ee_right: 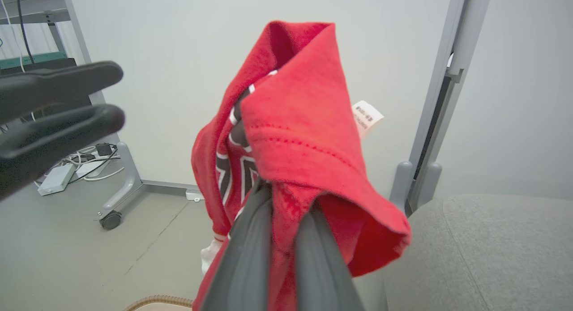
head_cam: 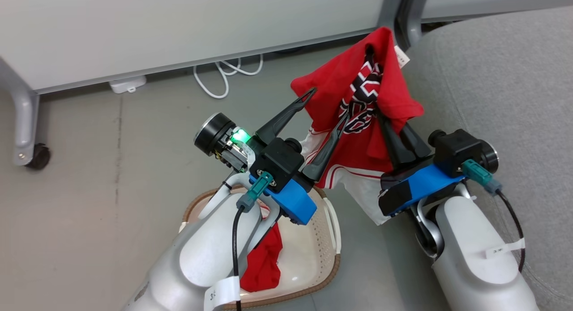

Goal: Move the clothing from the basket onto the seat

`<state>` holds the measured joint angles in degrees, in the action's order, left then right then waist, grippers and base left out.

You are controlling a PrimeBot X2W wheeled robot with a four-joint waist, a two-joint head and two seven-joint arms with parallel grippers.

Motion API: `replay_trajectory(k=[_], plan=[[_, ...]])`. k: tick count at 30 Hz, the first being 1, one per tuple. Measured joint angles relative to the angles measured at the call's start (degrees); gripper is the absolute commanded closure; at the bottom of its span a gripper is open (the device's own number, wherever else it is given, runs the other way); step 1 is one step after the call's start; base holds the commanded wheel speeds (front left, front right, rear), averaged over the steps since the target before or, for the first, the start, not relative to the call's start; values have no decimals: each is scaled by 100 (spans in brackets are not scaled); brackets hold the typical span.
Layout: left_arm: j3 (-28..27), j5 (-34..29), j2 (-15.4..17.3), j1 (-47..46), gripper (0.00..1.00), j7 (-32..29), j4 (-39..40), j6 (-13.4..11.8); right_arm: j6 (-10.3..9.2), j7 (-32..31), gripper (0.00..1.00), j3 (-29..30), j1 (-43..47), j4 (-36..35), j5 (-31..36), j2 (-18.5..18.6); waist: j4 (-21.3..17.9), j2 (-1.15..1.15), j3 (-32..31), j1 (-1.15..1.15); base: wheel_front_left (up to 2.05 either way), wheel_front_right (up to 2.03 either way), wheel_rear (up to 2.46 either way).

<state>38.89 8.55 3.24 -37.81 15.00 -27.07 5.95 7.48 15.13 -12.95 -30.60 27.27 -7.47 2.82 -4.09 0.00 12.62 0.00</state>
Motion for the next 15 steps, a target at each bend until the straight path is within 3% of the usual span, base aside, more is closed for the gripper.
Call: replay_trajectory(k=[15], plan=[[185,-57,2,-46,0,1,-62,75,0,0,100,904,185,-579,319,3,-736,0,286,0,0,0,0]])
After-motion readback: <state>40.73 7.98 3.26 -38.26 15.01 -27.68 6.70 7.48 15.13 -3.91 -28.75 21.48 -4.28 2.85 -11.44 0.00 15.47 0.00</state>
